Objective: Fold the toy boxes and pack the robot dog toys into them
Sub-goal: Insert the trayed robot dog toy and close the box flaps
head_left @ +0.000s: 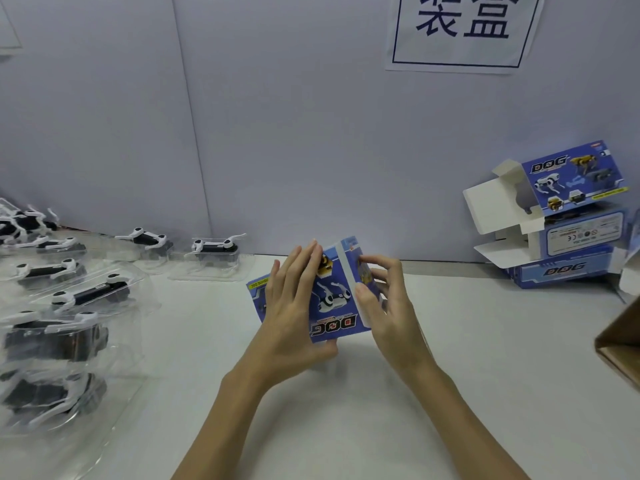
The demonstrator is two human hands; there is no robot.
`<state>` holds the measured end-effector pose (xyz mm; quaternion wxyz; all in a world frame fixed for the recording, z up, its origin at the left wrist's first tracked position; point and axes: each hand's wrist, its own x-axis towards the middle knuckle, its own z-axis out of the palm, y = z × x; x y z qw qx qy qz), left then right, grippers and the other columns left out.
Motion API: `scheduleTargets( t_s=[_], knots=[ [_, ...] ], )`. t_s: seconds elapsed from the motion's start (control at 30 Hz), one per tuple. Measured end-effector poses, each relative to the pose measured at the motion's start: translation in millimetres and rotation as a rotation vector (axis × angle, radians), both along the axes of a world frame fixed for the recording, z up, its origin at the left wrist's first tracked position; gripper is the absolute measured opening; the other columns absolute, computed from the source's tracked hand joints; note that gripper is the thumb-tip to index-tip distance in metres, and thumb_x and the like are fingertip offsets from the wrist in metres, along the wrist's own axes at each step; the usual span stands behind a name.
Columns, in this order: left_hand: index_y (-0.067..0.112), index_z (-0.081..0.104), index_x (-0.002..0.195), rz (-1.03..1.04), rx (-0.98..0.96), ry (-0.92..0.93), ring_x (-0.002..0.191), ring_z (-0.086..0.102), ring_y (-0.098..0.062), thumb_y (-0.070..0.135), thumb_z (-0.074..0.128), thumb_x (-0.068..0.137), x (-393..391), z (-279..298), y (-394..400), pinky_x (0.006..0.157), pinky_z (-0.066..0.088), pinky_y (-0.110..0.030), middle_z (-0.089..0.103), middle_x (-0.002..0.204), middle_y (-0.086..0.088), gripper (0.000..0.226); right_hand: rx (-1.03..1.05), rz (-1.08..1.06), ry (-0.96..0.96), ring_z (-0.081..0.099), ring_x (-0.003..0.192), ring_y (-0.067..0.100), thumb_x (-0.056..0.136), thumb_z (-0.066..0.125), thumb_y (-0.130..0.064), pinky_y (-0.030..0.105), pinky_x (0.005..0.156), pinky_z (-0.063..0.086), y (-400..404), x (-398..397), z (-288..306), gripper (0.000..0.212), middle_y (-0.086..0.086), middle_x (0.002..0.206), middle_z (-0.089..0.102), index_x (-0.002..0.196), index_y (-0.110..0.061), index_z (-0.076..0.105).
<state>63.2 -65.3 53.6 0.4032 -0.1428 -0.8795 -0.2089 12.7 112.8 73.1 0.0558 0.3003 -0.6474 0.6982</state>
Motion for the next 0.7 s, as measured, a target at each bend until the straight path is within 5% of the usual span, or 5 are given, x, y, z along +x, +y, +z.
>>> scheduleTargets(
  t_s=[0.2, 0.4, 0.7],
  knots=[
    [0.016, 0.015, 0.165, 0.042, -0.068, 0.038, 0.160, 0.012, -0.022, 0.066, 0.078, 0.077, -2, -5, 7, 0.129, 0.010, -0.052, 0.017, 0.172, 0.003, 0.119, 0.003, -0.120, 0.073, 0.069, 0.108, -0.004, 0.089, 0.066, -0.042, 0.013, 0.065, 0.056, -2, -5, -3, 0.034, -0.038, 0.111, 0.066, 0.118, -0.034, 0.050],
    [0.021, 0.017, 0.162, 0.056, -0.006, 0.057, 0.154, 0.025, -0.018, 0.074, 0.071, 0.076, -1, -4, 13, 0.123, 0.025, -0.061, 0.027, 0.165, 0.005, 0.114, 0.073, -0.089, 0.122, 0.069, 0.117, 0.011, 0.098, 0.056, -0.042, 0.028, 0.072, 0.064, 1, -6, -1, 0.052, -0.015, 0.131, 0.066, 0.149, -0.044, 0.045],
    [0.021, 0.024, 0.158, 0.068, 0.025, 0.086, 0.144, 0.035, -0.016, 0.071, 0.078, 0.071, 0, -3, 16, 0.118, 0.035, -0.058, 0.034, 0.157, 0.006, 0.114, 0.083, -0.053, 0.122, 0.067, 0.119, 0.014, 0.097, 0.055, -0.042, 0.031, 0.076, 0.065, 1, -8, -3, 0.049, -0.004, 0.131, 0.063, 0.145, -0.050, 0.046]
  ],
)
